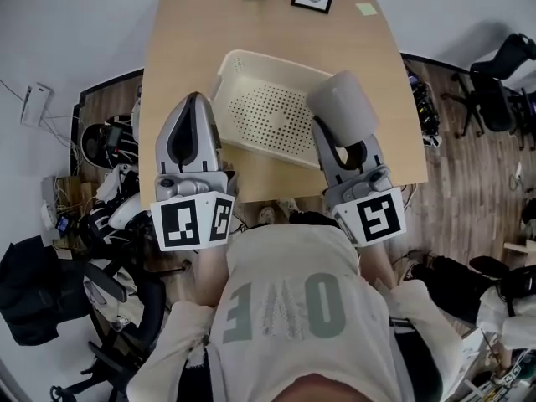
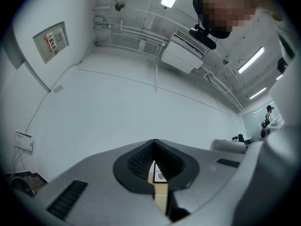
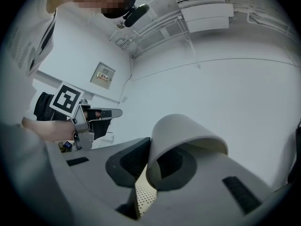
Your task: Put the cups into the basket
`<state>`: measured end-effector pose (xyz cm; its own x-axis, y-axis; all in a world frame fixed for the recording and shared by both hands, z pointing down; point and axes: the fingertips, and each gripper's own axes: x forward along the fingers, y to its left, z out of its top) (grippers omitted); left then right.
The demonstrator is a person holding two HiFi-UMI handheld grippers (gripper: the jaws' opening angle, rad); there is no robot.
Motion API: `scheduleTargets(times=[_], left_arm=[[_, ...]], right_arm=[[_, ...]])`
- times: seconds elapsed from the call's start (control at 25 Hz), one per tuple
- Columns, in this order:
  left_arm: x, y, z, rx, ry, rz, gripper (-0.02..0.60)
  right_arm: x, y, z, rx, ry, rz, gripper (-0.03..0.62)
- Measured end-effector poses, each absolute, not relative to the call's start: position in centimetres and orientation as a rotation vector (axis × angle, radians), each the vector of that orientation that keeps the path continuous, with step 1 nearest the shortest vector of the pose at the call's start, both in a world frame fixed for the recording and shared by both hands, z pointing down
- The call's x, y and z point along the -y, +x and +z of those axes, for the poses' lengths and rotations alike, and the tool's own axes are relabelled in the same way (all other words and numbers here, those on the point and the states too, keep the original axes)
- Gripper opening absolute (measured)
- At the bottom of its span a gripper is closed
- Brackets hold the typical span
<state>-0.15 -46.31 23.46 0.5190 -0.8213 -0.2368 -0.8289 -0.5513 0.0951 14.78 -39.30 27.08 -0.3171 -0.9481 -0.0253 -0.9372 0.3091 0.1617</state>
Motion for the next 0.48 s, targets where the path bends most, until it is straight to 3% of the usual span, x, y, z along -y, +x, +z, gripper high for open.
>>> scheduleTargets(times=[0.48], left_arm=[[47.5,2.1,24.3,-1.511,-2.705,0.346,0.008]], right_arm=[[44.9,14.9,31.3,2.210,1.118,-0.510,0.029]])
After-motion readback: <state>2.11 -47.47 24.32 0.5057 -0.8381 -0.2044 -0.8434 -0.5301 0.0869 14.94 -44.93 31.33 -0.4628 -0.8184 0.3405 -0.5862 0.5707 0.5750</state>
